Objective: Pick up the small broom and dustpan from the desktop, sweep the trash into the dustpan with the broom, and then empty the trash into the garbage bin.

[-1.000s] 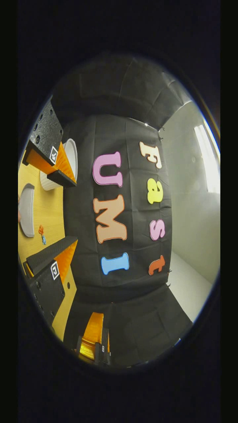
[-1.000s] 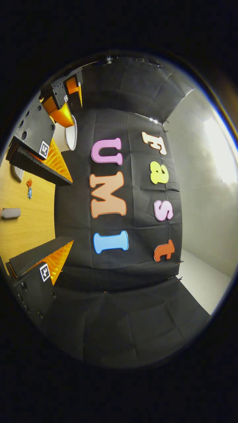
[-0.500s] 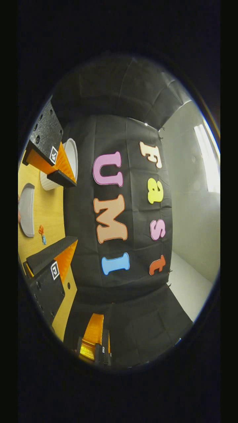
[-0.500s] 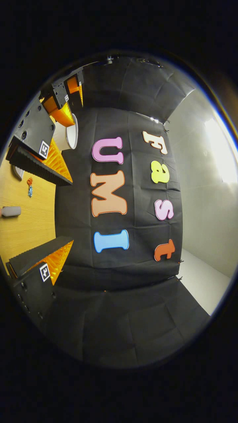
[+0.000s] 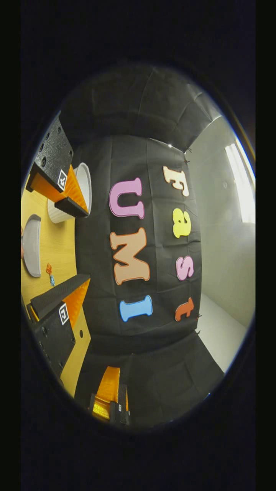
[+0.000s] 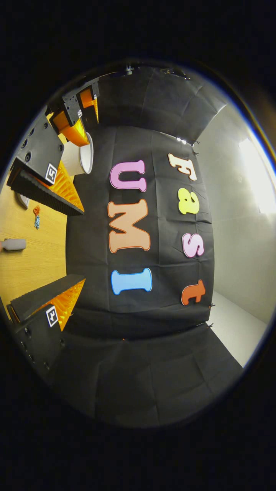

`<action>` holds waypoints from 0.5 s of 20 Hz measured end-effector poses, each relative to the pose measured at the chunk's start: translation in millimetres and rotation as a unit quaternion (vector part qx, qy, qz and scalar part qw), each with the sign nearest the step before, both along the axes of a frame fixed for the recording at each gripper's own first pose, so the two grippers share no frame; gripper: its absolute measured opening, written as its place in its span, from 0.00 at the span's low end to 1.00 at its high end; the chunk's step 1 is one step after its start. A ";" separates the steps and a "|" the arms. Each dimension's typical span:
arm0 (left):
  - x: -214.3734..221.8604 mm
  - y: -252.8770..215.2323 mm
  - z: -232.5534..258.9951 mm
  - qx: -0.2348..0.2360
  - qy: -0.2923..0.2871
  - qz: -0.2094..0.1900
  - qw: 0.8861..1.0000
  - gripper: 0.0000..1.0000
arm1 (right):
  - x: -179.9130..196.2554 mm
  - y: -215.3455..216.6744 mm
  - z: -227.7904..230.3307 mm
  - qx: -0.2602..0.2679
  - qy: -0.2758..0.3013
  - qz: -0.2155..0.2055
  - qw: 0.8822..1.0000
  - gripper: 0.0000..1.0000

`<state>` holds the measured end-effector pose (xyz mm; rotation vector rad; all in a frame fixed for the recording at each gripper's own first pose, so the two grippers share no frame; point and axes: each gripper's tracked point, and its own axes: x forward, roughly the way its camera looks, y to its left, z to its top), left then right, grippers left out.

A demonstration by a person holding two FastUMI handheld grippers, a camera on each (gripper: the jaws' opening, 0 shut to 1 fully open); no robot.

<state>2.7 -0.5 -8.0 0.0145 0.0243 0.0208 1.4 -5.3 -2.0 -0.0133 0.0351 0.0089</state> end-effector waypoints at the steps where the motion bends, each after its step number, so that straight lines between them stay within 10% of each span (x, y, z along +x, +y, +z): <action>1: 0.0 -0.4 -0.3 0.001 0.000 0.001 1.000 0.90 | -0.3 0.0 -0.3 -0.001 0.000 0.001 1.000 0.98; 10: -3.1 -0.8 -3.2 0.015 0.005 0.006 1.000 0.93 | 1.3 -7.9 -1.8 -0.002 0.007 0.003 1.000 0.98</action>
